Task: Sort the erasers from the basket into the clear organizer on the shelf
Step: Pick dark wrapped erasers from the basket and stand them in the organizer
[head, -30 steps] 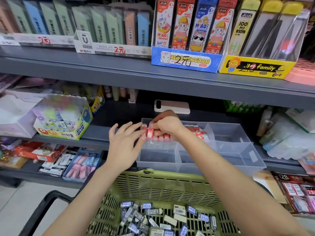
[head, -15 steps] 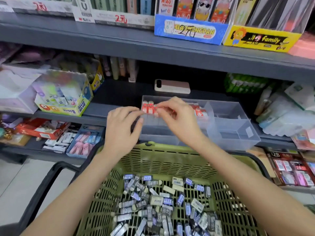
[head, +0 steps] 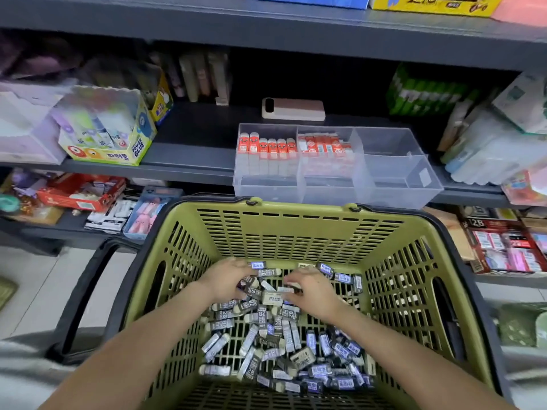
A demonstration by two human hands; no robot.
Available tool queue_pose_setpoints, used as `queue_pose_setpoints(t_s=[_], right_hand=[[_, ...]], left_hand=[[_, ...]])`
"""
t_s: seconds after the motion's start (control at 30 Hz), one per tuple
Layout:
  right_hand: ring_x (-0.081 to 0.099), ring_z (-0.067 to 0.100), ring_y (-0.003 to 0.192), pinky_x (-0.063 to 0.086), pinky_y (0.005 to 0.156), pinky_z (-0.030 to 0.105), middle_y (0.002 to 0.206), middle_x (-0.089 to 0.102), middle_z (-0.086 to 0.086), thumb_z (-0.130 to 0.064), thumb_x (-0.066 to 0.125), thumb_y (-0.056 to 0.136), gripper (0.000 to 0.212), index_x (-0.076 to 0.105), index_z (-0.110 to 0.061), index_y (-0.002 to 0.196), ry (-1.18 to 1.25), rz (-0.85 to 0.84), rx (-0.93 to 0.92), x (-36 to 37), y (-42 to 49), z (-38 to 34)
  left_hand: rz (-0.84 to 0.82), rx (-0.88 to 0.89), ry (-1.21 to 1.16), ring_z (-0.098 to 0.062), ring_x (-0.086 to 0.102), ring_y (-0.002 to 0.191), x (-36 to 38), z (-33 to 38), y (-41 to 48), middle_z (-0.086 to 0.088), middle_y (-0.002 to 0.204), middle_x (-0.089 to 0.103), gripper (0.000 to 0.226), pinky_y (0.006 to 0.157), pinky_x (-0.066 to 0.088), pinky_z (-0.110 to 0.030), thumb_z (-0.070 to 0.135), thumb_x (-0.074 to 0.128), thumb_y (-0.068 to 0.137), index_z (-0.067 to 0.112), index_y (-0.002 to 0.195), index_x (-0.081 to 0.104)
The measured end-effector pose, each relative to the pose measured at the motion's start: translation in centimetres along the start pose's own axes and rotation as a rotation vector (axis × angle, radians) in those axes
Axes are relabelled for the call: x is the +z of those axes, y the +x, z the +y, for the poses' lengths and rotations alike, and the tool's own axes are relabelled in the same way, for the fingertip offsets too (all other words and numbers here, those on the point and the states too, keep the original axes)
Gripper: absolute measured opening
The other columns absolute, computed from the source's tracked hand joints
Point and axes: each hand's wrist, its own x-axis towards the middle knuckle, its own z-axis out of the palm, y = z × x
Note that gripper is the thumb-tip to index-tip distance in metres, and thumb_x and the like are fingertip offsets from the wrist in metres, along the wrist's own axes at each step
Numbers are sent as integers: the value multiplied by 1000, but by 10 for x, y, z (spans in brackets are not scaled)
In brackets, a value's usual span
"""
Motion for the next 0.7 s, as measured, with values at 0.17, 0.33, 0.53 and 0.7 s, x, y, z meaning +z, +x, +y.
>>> queue_pose_setpoints(t_s=[0.17, 0.33, 0.53, 0.7], right_hand=[[43, 16, 110, 34, 94, 33, 114, 58, -4, -53, 61, 80, 46, 60, -21, 114, -209, 23, -128, 20, 4, -9], [56, 20, 97, 50, 78, 31, 101, 63, 4, -61, 50, 84, 54, 60, -11, 104, -354, -63, -7, 36, -20, 6], [60, 18, 83, 50, 66, 28, 97, 64, 2, -56, 52, 87, 46, 60, -13, 99, -255, -145, 66, 34, -21, 12], [45, 14, 60, 33, 48, 24, 69, 49, -2, -47, 57, 86, 36, 45, -18, 68, -128, -219, 159, 30, -22, 9]], left_hand=[[196, -52, -85, -17, 40, 120, 27, 5, 0, 5, 124, 53, 53, 99, 29, -31, 36, 64, 87, 34, 138, 47], [214, -80, -215, -16, 41, 127, 40, 12, -1, 7, 133, 52, 50, 110, 29, -40, 37, 65, 85, 31, 132, 51], [149, -102, -260, -21, 38, 131, 43, 22, 4, -3, 137, 48, 48, 112, 29, -35, 28, 65, 87, 16, 131, 49], [69, -136, -187, -25, 45, 125, 33, 25, 8, -12, 137, 50, 49, 106, 35, -32, 27, 54, 96, 7, 139, 42]])
